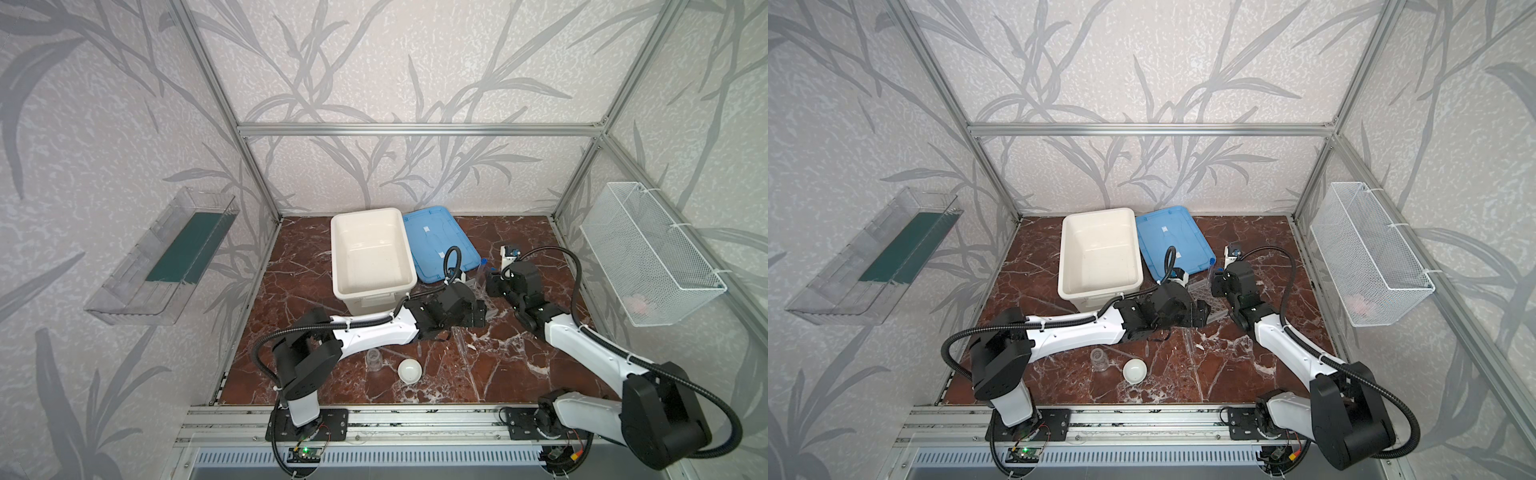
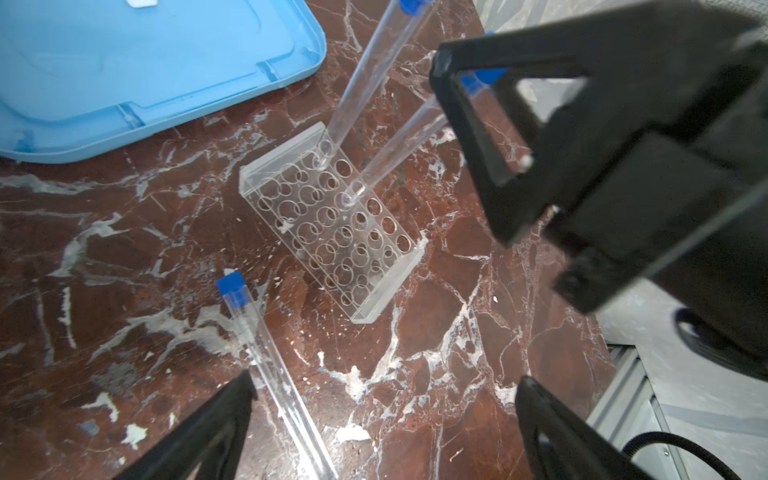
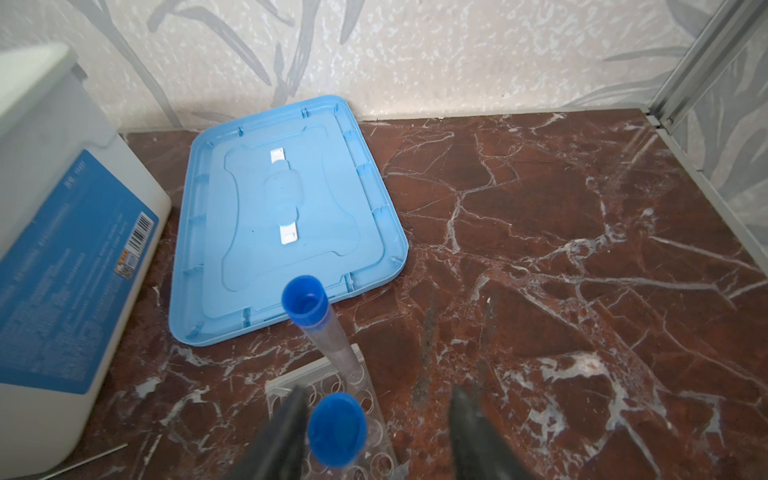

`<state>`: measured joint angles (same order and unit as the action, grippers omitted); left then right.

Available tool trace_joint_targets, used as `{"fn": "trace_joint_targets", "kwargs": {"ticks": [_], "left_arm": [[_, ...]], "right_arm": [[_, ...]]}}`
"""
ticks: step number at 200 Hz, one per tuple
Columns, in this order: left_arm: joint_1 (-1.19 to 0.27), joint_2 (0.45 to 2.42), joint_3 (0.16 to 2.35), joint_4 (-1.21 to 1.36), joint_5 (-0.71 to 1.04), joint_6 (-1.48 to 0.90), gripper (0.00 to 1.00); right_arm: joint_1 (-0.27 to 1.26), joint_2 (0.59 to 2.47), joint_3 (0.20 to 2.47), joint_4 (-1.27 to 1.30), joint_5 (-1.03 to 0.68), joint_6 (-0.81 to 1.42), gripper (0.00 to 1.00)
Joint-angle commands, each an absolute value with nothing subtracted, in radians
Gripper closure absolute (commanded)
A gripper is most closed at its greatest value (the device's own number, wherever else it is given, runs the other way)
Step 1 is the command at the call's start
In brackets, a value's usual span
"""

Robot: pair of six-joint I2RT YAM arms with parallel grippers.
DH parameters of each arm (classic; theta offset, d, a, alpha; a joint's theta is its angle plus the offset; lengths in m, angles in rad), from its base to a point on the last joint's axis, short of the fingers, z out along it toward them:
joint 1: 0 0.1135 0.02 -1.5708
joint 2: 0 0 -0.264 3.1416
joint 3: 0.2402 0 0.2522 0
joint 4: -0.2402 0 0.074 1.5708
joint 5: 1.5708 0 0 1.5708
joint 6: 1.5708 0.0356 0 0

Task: Organize the chemistry lab equipment
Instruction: 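Release the tube and withdraw the right gripper while left gripper moves to last tube, then lower the left gripper and grasp the last blue-capped test tube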

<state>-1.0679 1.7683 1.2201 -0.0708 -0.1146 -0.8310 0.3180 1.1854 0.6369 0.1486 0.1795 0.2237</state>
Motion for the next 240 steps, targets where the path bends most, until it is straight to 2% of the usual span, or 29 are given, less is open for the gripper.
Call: {"fn": "trace_joint_targets", "kwargs": {"ticks": [1, 18, 60, 98, 140, 153, 188, 204, 240], "left_arm": [[-1.082, 1.738, 1.225, -0.193, -0.213, -0.864, 0.02], [-1.085, 1.741, 1.225, -0.220, -0.196, -0.880, 0.03], [-1.109, 1.799, 1.285, -0.354, -0.173, -0.876, 0.10], [-1.120, 1.895, 1.374, -0.473, -0.126, -0.862, 0.17], [-1.135, 2.012, 1.458, -0.537, -0.106, -0.856, 0.22], [-1.138, 2.027, 1.458, -0.539, -0.107, -0.869, 0.30], [-1.143, 2.079, 1.482, -0.593, -0.114, -0.883, 0.41], [-1.144, 2.091, 1.488, -0.609, -0.132, -0.884, 0.50], [-1.149, 2.114, 1.522, -0.685, -0.179, -0.874, 0.59]], "right_arm": [[0.313, 1.077, 0.625, 0.072, 0.203, 0.266, 0.23], [0.303, 1.007, 0.650, -0.054, 0.197, 0.313, 0.09], [0.290, 0.878, 0.728, -0.401, 0.084, 0.381, 0.00], [0.287, 0.808, 0.768, -0.623, -0.059, 0.405, 0.00], [0.286, 0.700, 0.741, -0.710, -0.066, 0.440, 0.01], [0.285, 0.691, 0.743, -0.739, -0.066, 0.438, 0.01], [0.282, 0.666, 0.732, -0.758, -0.083, 0.436, 0.01], [0.282, 0.657, 0.722, -0.749, -0.091, 0.440, 0.01], [0.282, 0.658, 0.711, -0.743, -0.088, 0.429, 0.01]]}}
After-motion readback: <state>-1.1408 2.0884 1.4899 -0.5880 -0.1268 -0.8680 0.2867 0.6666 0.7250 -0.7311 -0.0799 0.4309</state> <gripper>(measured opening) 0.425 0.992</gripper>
